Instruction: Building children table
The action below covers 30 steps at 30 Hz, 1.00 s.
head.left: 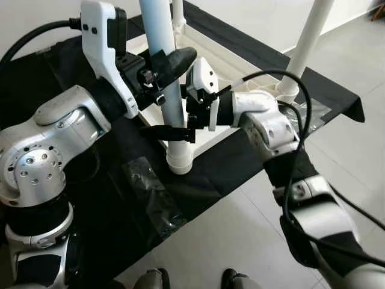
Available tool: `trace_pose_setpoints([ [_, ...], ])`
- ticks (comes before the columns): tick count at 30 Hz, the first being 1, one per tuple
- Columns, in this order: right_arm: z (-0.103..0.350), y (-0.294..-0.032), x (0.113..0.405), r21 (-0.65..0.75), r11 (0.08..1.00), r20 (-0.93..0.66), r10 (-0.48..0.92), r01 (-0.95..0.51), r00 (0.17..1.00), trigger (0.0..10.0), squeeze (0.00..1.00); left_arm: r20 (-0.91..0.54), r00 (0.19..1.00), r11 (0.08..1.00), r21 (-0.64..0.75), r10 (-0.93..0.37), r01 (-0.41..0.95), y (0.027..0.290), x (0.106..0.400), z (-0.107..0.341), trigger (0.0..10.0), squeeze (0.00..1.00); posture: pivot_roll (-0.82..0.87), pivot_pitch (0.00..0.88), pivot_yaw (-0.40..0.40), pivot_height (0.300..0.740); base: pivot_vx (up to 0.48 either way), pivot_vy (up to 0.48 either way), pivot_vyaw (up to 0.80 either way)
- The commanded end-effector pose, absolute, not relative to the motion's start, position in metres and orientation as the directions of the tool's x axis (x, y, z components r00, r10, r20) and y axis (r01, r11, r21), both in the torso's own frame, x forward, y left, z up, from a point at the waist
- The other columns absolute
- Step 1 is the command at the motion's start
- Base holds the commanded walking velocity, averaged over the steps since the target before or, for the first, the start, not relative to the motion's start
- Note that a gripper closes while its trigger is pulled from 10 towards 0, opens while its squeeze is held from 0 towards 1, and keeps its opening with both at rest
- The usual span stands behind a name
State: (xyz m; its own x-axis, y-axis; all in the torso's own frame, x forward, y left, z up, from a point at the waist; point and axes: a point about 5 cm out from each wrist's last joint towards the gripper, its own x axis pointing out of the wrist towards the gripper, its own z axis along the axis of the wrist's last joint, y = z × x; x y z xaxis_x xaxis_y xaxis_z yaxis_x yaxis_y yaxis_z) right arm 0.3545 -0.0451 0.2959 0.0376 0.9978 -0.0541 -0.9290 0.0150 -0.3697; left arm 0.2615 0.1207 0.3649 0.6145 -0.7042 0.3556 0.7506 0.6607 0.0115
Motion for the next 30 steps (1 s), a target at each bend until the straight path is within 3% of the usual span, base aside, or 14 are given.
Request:
trace_pose_setpoints([
  [1, 0.297, -0.042, 0.354, -0.373, -0.021, -0.054, 0.999, -0.928, 0.000, 10.0, 0.00, 0.338, 0.564, 0.605, 0.019, -0.753, 0.796, 0.113, 0.255, 0.364, 0.0, 0.00, 0.16, 0.240, 0.057, 0.740, 0.000, 0.000, 0.00],
  [2, 0.296, -0.045, 0.357, -0.342, -0.076, -0.091, 0.995, -0.937, -0.047, 10.0, 0.00, 0.338, 0.561, 0.601, 0.019, -0.756, 0.799, 0.113, 0.254, 0.365, 0.0, 0.00, 0.16, 0.246, 0.055, 0.740, 0.000, 0.000, 0.00],
  [3, 0.296, -0.045, 0.357, -0.342, -0.076, -0.091, 0.995, -0.937, -0.047, 10.0, 0.00, 0.338, 0.561, 0.601, 0.019, -0.756, 0.799, 0.113, 0.254, 0.365, 0.0, 0.00, 0.16, 0.246, 0.055, 0.740, 0.000, 0.000, 0.00],
  [4, 0.296, -0.046, 0.357, -0.326, -0.096, -0.094, 0.993, -0.940, -0.069, 6.2, 0.00, 0.338, 0.560, 0.600, 0.019, -0.756, 0.800, 0.113, 0.254, 0.365, 0.0, 0.00, 0.16, 0.248, 0.055, 0.740, 0.000, 0.000, 0.00],
  [5, 0.296, -0.046, 0.357, -0.326, -0.096, -0.094, 0.993, -0.940, -0.069, 6.2, 0.00, 0.338, 0.560, 0.600, 0.019, -0.756, 0.800, 0.113, 0.254, 0.365, 0.0, 0.00, 0.16, 0.248, 0.055, 0.740, 0.000, 0.000, 0.00],
  [6, 0.298, -0.047, 0.358, -0.311, -0.112, -0.089, 0.992, -0.944, -0.089, 0.0, 0.00, 0.339, 0.559, 0.599, 0.018, -0.757, 0.800, 0.113, 0.253, 0.366, 0.0, 0.00, 0.16, 0.250, 0.053, 0.740, 0.000, 0.000, 0.00],
  [16, 0.296, -0.052, 0.362, -0.304, -0.204, -0.105, 0.978, -0.930, -0.180, 0.0, 0.00, 0.332, 0.558, 0.595, 0.012, -0.761, 0.804, 0.117, 0.252, 0.364, 0.0, 0.00, 0.16, 0.249, 0.058, 0.740, 0.000, 0.000, 0.00],
  [24, 0.293, -0.051, 0.362, -0.308, -0.216, -0.112, 0.975, -0.926, -0.190, 0.0, 0.00, 0.329, 0.558, 0.593, 0.009, -0.762, 0.805, 0.117, 0.253, 0.362, 0.0, 0.00, 0.16, 0.245, 0.059, 0.740, 0.000, 0.000, 0.00],
  [25, 0.292, -0.052, 0.362, -0.313, -0.206, -0.109, 0.978, -0.927, -0.180, 0.0, 0.00, 0.341, 0.580, 0.618, 0.002, -0.740, 0.787, 0.118, 0.255, 0.364, 9.6, 0.65, 0.16, 0.243, 0.060, 0.740, 0.000, 0.000, 0.00],
  [26, 0.291, -0.052, 0.363, -0.317, -0.196, -0.105, 0.980, -0.928, -0.171, 0.0, 0.00, 0.348, 0.584, 0.620, -0.011, -0.733, 0.784, 0.118, 0.256, 0.364, 10.0, 1.00, 0.16, 0.243, 0.060, 0.740, 0.000, 0.000, 0.00],
  [30, 0.290, -0.053, 0.363, -0.320, -0.185, -0.099, 0.982, -0.929, -0.161, 0.0, 0.00, 0.347, 0.594, 0.636, 0.008, -0.726, 0.772, 0.119, 0.258, 0.366, 10.0, 1.00, 0.15, 0.240, 0.063, 0.740, 0.000, 0.000, 0.00],
])
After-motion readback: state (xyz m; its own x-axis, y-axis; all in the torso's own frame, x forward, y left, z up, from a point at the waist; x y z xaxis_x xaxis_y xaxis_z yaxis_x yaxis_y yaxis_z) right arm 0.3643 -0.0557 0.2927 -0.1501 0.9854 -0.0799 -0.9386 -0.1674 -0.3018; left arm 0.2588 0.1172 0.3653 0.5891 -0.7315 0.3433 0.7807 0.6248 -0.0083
